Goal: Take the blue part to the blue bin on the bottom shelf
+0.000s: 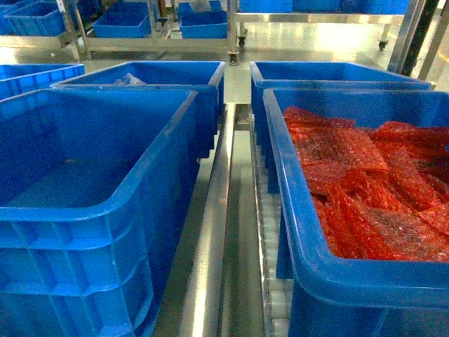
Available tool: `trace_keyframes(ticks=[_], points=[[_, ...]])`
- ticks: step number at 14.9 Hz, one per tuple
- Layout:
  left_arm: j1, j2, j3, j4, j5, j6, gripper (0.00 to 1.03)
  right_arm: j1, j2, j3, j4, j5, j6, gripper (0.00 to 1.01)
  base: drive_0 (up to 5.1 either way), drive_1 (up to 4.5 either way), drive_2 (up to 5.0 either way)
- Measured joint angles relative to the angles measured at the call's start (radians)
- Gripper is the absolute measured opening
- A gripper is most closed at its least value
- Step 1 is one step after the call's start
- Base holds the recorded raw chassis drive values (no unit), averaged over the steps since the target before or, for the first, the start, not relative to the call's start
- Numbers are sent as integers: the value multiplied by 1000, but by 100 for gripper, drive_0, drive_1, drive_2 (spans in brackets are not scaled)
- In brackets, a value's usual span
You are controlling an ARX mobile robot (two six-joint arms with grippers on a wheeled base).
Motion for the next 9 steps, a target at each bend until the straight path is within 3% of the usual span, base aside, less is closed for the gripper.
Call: trace_keyframes(ticks=[1, 2, 9], points=[[0, 0, 0, 0, 0, 0, 98, 0, 0, 0, 0, 0, 0, 98, 0, 0, 0], [0, 0, 0, 0, 0, 2, 99, 0, 0, 0, 0, 0, 0, 98, 0, 0, 0], [0, 0, 0, 0, 0, 2, 98, 0, 0, 0, 0, 0, 0, 98, 0, 0, 0]])
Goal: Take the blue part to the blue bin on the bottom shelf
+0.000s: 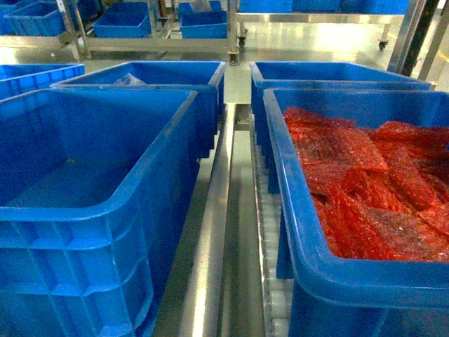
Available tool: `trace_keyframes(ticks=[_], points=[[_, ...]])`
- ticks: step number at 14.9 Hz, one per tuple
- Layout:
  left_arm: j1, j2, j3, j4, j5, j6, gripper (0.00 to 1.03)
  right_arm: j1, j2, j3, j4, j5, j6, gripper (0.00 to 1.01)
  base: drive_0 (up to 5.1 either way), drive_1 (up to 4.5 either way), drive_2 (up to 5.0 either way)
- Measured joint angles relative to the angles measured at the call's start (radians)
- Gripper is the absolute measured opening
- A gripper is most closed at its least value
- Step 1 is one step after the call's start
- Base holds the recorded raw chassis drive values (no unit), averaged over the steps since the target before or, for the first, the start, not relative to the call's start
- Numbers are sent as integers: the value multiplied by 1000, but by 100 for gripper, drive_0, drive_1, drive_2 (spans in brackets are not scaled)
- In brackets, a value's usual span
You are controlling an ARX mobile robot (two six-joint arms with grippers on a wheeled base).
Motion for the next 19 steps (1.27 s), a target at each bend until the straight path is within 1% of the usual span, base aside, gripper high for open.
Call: trace_keyframes(ticks=[19], points=[[0, 0, 0, 0, 0, 1, 98, 0, 0, 0, 0, 0, 0, 98, 0, 0, 0]])
